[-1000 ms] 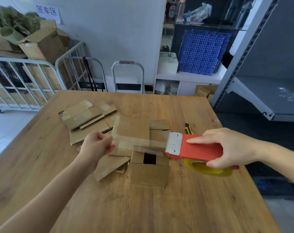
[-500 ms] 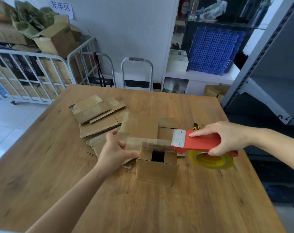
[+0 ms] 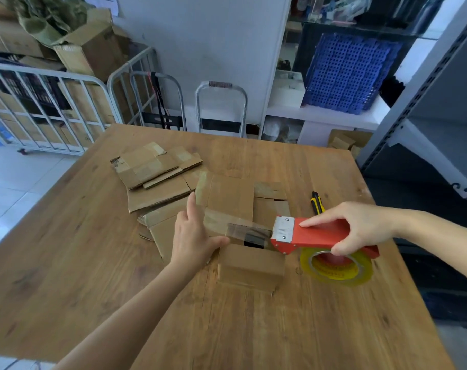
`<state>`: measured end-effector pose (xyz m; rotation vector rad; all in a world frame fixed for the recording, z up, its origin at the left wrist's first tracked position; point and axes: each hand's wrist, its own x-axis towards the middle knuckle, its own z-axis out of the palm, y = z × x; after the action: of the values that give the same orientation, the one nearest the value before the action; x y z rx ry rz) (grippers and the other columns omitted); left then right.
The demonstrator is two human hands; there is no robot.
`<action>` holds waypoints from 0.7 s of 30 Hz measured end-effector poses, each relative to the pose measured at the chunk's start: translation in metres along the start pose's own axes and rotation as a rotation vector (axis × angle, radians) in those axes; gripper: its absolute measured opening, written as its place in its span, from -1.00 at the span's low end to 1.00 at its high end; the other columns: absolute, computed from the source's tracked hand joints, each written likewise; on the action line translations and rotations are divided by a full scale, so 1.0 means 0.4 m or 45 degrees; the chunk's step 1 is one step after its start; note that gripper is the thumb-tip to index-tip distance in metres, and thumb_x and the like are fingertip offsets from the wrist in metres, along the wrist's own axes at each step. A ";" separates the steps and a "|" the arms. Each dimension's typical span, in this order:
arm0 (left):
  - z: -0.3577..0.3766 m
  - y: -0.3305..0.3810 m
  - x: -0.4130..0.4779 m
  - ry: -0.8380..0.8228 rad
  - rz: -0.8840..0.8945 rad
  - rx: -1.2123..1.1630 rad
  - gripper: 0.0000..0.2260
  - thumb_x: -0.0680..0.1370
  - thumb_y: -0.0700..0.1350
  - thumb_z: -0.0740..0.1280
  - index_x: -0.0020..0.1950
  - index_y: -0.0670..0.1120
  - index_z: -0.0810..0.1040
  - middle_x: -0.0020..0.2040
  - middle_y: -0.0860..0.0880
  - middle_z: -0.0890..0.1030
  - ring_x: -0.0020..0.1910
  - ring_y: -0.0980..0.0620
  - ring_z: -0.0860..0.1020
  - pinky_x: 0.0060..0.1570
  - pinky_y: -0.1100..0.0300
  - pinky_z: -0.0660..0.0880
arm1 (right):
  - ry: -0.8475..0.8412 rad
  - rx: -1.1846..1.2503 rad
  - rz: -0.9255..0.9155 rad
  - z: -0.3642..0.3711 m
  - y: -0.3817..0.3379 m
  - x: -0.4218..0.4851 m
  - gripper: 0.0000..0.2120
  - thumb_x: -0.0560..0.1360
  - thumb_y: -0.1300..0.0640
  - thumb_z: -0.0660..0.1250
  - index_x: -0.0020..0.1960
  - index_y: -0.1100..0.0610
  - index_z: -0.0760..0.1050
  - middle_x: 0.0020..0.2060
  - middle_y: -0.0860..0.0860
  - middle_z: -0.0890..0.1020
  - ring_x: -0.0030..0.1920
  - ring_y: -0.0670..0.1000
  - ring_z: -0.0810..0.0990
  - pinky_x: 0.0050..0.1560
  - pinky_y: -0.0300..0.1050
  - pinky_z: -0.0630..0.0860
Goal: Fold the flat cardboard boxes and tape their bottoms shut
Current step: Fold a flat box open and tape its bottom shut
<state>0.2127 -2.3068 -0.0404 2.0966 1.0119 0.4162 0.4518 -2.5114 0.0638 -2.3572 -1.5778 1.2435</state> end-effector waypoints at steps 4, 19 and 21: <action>0.016 -0.005 -0.006 0.047 0.046 0.035 0.11 0.30 0.06 0.59 0.56 0.00 -0.15 0.33 -0.15 0.33 0.32 -0.09 0.26 0.27 0.09 0.25 | -0.034 -0.153 0.002 0.024 -0.002 0.008 -0.38 0.38 -0.06 0.46 0.30 -0.49 0.29 0.12 -0.34 0.40 0.10 -0.18 0.46 0.08 -0.25 0.48; -0.038 -0.041 -0.023 0.008 -0.401 -0.291 -0.69 0.53 0.08 0.36 0.15 -0.10 0.53 -0.09 -0.01 0.61 -0.11 0.06 0.57 -0.24 0.20 0.42 | -0.047 -0.390 -0.007 0.044 -0.014 0.027 -0.32 0.36 -0.13 0.39 0.40 -0.43 0.22 0.11 -0.16 0.43 0.07 -0.13 0.45 0.08 -0.20 0.46; -0.036 -0.043 -0.015 0.051 -0.377 -0.287 -0.84 0.55 -0.02 0.34 -0.11 -0.10 0.58 -0.23 -0.01 0.61 -0.26 0.04 0.53 -0.31 0.19 0.41 | -0.024 -0.513 -0.033 0.038 -0.025 0.030 -0.31 0.35 -0.15 0.38 0.41 -0.42 0.20 0.08 -0.14 0.44 0.05 -0.13 0.45 0.07 -0.17 0.46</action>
<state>0.1917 -2.2973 -0.0437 1.7134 1.2179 0.4024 0.4365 -2.5030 0.0508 -2.5379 -2.0218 1.0238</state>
